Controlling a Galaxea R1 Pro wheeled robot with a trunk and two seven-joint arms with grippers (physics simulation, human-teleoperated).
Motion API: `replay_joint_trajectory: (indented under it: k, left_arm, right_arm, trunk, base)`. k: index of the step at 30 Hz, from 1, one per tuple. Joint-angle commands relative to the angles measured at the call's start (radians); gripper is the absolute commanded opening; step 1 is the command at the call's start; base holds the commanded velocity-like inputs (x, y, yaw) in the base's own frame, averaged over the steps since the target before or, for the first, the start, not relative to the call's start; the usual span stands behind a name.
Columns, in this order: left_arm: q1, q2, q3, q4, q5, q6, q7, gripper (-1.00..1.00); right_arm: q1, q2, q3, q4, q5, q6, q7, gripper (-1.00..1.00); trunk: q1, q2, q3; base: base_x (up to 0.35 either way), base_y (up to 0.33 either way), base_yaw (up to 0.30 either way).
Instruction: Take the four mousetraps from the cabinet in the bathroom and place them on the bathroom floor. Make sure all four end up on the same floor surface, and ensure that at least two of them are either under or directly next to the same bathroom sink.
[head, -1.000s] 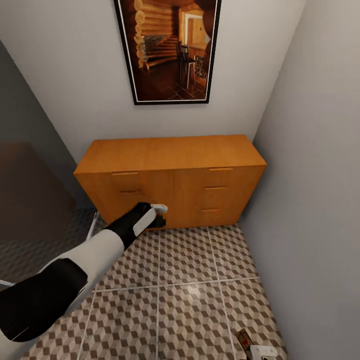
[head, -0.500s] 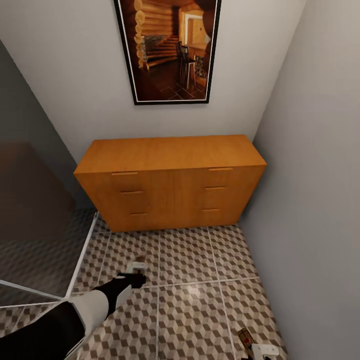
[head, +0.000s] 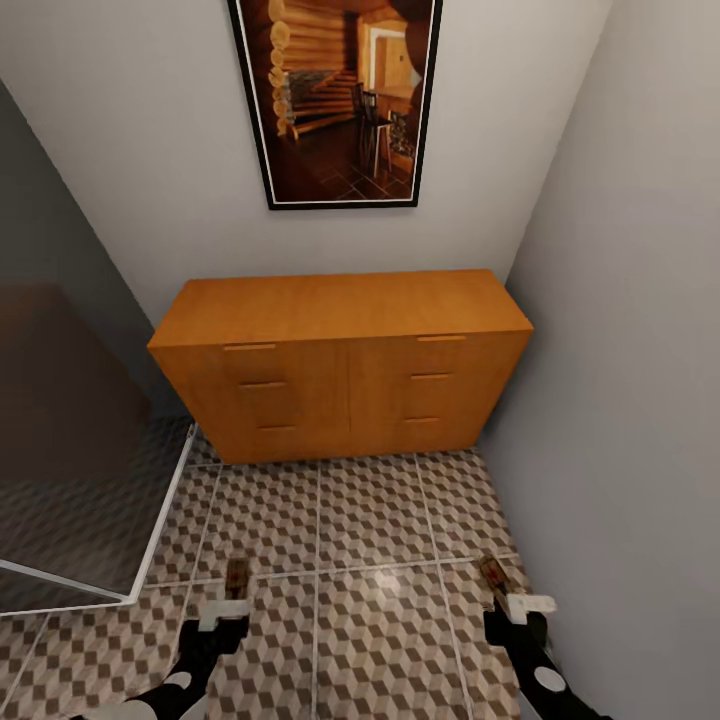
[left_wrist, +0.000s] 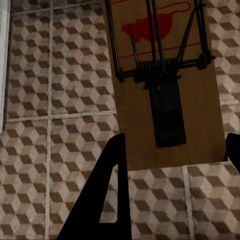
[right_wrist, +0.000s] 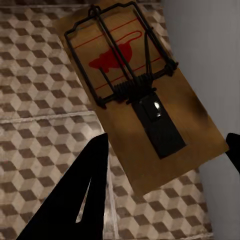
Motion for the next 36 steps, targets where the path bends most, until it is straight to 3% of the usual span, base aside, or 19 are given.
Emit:
replay_joint_trajectory:
  k: [1, 12, 32, 36]
  left_arm:
    - [0.012, 0.0, -0.007, 0.002, -0.006, -0.012, 0.007, -1.0]
    - [0.073, 0.017, -0.007, 0.002, -0.006, -0.031, 0.013, -1.0]
    - [0.077, 0.018, -0.003, 0.001, -0.004, -0.027, 0.018, -1.0]
    - [0.077, 0.018, -0.001, 0.0, -0.002, -0.016, 0.075, -1.0]
  right_arm:
    - [0.0, -0.002, 0.008, -0.022, -0.012, 0.01, -0.003, -1.0]
    - [0.0, -0.002, 0.009, -0.132, -0.012, 0.125, -0.002, -1.0]
    - [0.0, 0.001, 0.011, -0.123, -0.012, 0.127, 0.017, -1.0]
    - [0.0, 0.008, 0.012, -0.091, -0.013, 0.102, 0.017, -1.0]
  trunk:
    - [0.001, -0.002, -0.001]
    - [0.001, -0.002, -0.001]
    - [0.001, -0.002, -0.001]
    - [0.001, -0.002, -0.001]
  base:
    - [0.0, 0.0, 0.0]
    - [0.0, 0.0, 0.0]
    - [0.0, 0.0, 0.0]
    - [0.0, 0.0, 0.0]
